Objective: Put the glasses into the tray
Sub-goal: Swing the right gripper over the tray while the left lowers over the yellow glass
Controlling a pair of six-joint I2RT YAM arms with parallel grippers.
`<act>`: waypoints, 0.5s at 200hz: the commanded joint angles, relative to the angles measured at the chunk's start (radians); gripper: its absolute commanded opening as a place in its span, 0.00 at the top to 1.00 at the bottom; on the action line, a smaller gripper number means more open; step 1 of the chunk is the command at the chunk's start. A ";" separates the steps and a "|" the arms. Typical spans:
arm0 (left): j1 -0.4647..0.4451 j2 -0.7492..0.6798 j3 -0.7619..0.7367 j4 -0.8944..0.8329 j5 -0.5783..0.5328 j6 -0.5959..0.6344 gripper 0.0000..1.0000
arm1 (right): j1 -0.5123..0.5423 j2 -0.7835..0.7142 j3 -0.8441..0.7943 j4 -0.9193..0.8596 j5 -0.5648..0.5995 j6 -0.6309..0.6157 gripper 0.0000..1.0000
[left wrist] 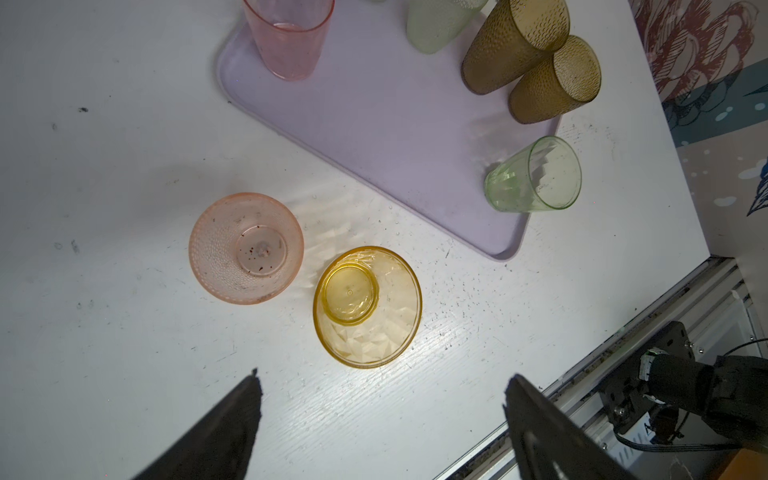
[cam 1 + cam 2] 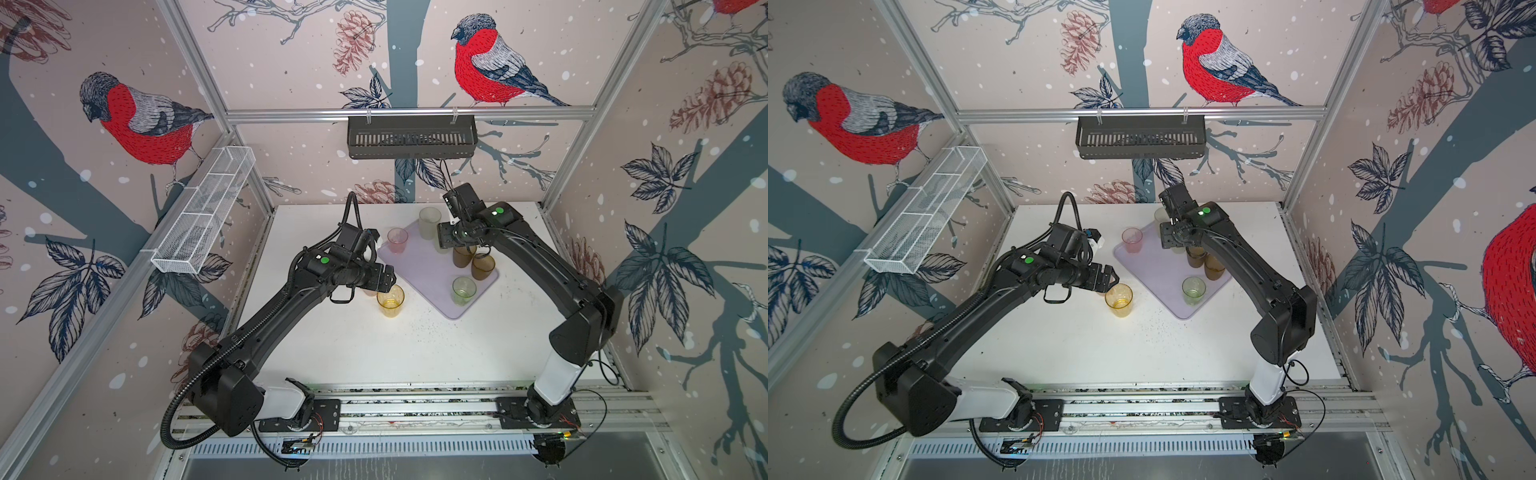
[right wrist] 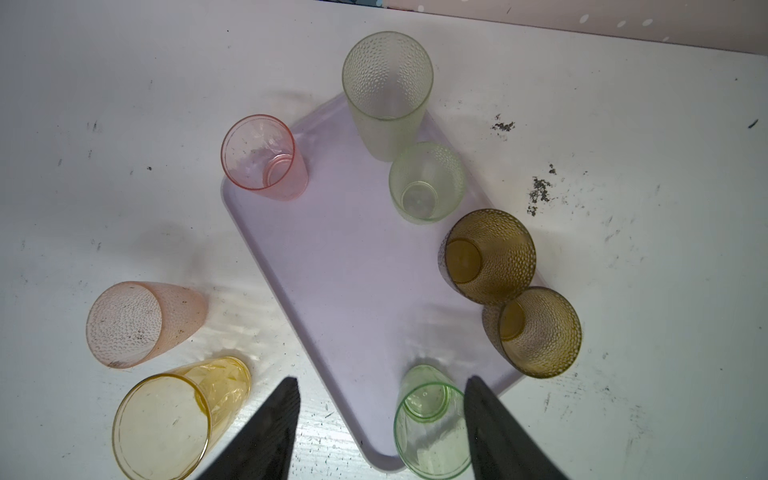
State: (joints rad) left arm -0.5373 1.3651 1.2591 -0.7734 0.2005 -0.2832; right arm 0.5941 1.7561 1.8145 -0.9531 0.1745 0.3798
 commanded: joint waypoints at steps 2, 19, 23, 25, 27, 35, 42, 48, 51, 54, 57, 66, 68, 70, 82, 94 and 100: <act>0.002 0.029 0.005 -0.065 -0.067 -0.062 0.10 | 0.001 -0.037 -0.055 0.081 0.007 -0.104 0.35; 0.002 0.061 0.009 -0.100 -0.048 -0.085 0.11 | -0.001 -0.099 -0.147 0.167 -0.029 -0.166 0.35; 0.003 0.068 0.009 -0.107 -0.042 -0.092 0.11 | -0.003 -0.114 -0.168 0.185 -0.041 -0.176 0.35; 0.002 0.073 0.009 -0.110 -0.041 -0.095 0.11 | -0.003 -0.122 -0.176 0.193 -0.046 -0.181 0.35; 0.003 0.077 0.009 -0.112 -0.039 -0.099 0.11 | -0.005 -0.128 -0.185 0.202 -0.052 -0.187 0.35; 0.003 0.086 0.004 -0.113 -0.032 -0.117 0.11 | -0.010 -0.154 -0.216 0.231 -0.081 -0.204 0.34; 0.003 0.090 -0.002 -0.104 -0.027 -0.134 0.11 | -0.016 -0.174 -0.239 0.252 -0.102 -0.220 0.34; 0.003 0.093 -0.006 -0.096 -0.024 -0.152 0.11 | -0.017 -0.190 -0.261 0.272 -0.121 -0.233 0.33; 0.003 0.094 -0.009 -0.089 -0.021 -0.160 0.11 | -0.018 -0.198 -0.271 0.280 -0.129 -0.239 0.33; 0.003 0.095 -0.009 -0.083 -0.020 -0.165 0.11 | -0.019 -0.205 -0.284 0.287 -0.137 -0.245 0.32; 0.003 0.097 -0.009 -0.079 -0.019 -0.174 0.11 | -0.019 -0.212 -0.293 0.295 -0.144 -0.251 0.31; 0.002 0.104 -0.009 -0.072 -0.024 -0.190 0.11 | -0.019 -0.230 -0.324 0.315 -0.163 -0.263 0.28; 0.002 0.105 -0.008 -0.069 -0.024 -0.194 0.12 | -0.018 -0.235 -0.332 0.320 -0.168 -0.265 0.27; 0.003 0.108 -0.006 -0.068 -0.024 -0.197 0.11 | -0.018 -0.240 -0.339 0.326 -0.172 -0.269 0.26; 0.002 0.116 -0.005 -0.059 -0.023 -0.216 0.11 | -0.019 -0.265 -0.385 0.360 -0.197 -0.280 0.23; 0.001 0.124 -0.010 -0.050 -0.021 -0.231 0.11 | -0.020 -0.291 -0.426 0.391 -0.225 -0.282 0.20; 0.001 0.128 -0.010 -0.049 -0.019 -0.237 0.11 | -0.022 -0.302 -0.440 0.403 -0.237 -0.279 0.19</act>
State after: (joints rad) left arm -0.5373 1.4815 1.2530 -0.8402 0.1642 -0.4625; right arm 0.5743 1.4906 1.4231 -0.6594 0.0170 0.1375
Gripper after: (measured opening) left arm 0.886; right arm 0.790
